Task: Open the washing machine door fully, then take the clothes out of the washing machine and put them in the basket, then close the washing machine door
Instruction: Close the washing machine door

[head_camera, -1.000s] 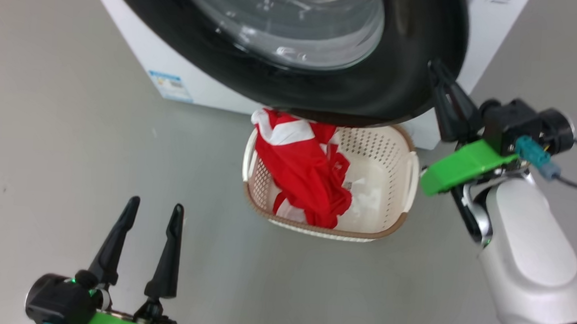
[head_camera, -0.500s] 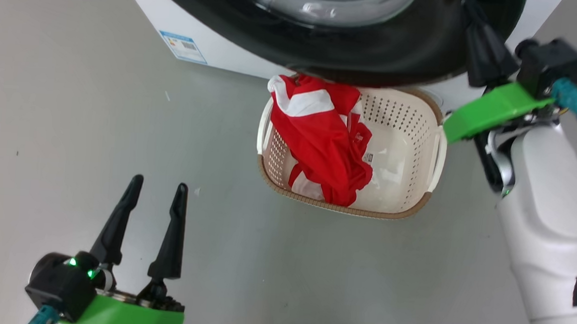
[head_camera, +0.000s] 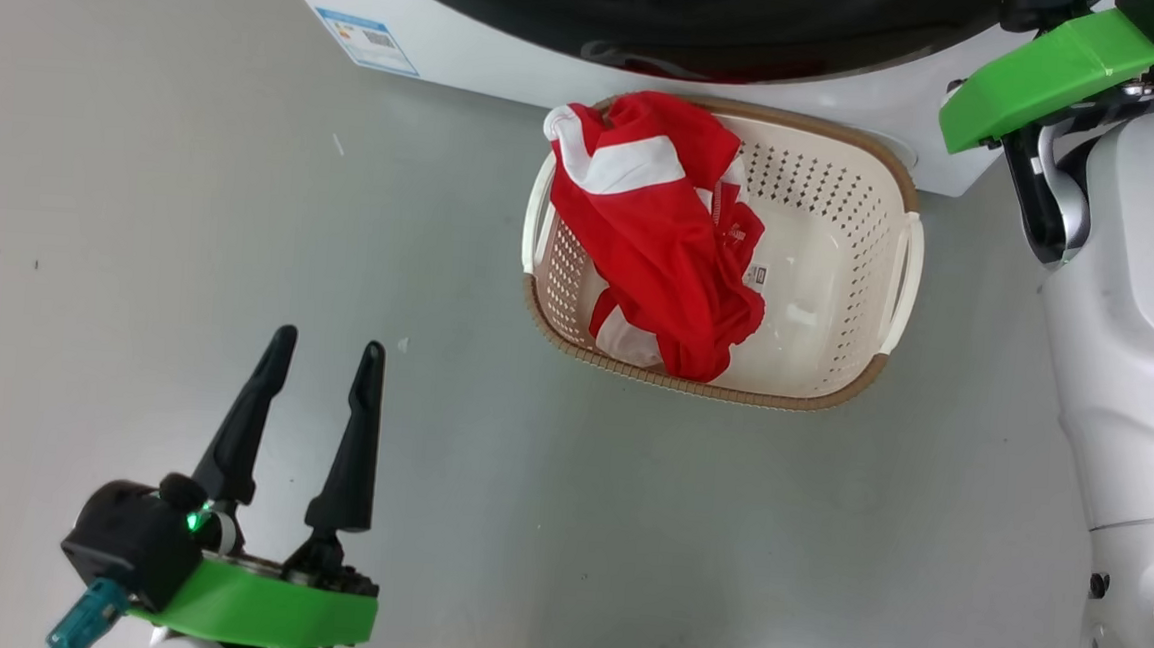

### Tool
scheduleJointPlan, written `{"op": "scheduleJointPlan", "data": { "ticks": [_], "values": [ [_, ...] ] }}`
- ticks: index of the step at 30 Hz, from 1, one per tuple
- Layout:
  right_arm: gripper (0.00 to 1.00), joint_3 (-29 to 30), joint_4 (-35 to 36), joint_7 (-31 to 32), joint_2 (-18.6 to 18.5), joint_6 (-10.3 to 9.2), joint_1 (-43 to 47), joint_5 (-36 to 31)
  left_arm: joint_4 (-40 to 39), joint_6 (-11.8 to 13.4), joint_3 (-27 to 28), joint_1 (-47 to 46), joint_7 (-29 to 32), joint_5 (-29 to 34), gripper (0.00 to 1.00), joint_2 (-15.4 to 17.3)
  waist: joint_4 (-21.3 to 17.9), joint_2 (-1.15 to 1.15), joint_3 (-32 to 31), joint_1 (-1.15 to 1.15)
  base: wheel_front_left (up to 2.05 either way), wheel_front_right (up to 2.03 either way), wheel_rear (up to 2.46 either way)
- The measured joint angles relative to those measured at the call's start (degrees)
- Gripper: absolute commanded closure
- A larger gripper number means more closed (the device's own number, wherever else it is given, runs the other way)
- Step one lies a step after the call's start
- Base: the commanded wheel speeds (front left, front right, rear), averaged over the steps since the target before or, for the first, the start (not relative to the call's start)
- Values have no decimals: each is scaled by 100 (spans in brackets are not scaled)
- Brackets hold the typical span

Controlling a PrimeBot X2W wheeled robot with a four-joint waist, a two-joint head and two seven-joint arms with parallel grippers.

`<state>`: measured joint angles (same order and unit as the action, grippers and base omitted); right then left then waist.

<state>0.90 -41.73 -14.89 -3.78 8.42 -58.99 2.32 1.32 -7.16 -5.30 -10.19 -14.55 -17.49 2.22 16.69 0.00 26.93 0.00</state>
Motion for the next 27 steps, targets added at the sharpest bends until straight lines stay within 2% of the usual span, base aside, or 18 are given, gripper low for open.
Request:
{"op": "scheduleJointPlan", "data": {
  "ticks": [10, 16, 17, 18, 19, 27],
  "values": [
    [100, 12, -14, 2, 99, 15, -63, -38, 26, 0, 77, -69, 0, -10, 0, -8, -101, 0, 15, 0, 0, 0, 0],
    [100, -51, 208, 2, 83, 8, 34, 33, 23, 0, 98, -84, 0, -8, 0, -11, -226, 0, -102, 0, 0, 0, 0],
    [87, -53, 279, 2, 68, 4, 72, 89, 24, 0, 114, -84, 0, -11, 0, -12, -248, 0, -128, 0, 0, 0, 0],
    [37, -58, 360, 2, 51, -18, 125, 131, 24, 0, 141, -84, 0, -29, 0, -14, -271, 0, -157, 0, 0, 0, 0],
    [0, -67, 441, 1, 32, -45, 183, 146, 25, 0, 168, -84, 0, -48, 0, -14, -296, 0, -186, 0, 0, 0, 0],
    [0, -308, 933, 2, -30, -73, 862, 514, 66, 2, 280, -83, 0, -240, 0, -18, -487, 0, -440, 0, 0, 0, 0]
  ]
}}
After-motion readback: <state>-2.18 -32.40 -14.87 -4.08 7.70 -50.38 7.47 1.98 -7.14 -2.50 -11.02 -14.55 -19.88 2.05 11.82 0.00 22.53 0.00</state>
